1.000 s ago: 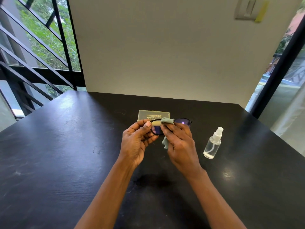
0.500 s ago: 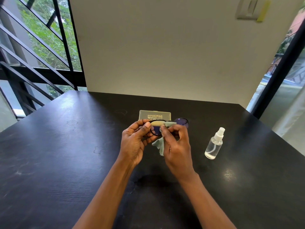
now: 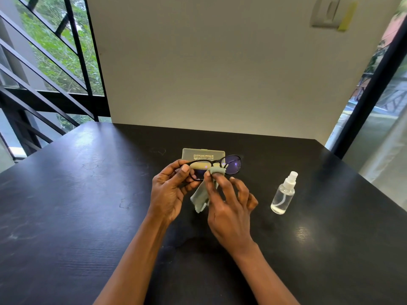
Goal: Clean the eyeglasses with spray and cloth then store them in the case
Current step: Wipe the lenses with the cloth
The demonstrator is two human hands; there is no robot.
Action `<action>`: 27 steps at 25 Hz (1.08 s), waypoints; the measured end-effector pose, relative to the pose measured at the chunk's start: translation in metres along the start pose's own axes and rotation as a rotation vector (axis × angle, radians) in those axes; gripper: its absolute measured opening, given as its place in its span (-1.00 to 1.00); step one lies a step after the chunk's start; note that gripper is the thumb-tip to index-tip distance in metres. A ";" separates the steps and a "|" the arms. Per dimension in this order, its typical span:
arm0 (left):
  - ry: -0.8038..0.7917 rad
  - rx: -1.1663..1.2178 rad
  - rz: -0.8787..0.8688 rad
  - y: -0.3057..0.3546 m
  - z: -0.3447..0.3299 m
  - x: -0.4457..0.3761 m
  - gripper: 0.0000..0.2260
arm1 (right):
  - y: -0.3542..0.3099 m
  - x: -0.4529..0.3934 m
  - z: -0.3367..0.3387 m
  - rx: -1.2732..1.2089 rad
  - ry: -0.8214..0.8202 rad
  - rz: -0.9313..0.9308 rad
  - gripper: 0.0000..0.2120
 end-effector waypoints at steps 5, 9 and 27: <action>-0.004 -0.018 0.001 -0.005 0.010 0.004 -0.83 | -0.005 0.000 -0.018 -0.020 -0.107 -0.027 -0.46; -0.013 -0.052 0.022 -0.009 0.006 0.004 -0.84 | -0.009 0.001 -0.023 -0.007 -0.118 -0.026 -0.40; -0.026 -0.018 0.025 -0.014 0.000 0.008 -0.83 | -0.004 0.000 -0.021 -0.006 -0.050 -0.019 -0.41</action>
Point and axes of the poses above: each hand's wrist, its own x-axis away from the middle knuckle, its own z-axis out of the back of the hand, y = z × x, the point moved 10 cm from there along -x, towards the middle knuckle, and after that the axes turned 3 degrees about -x, right-handed, at the moved point
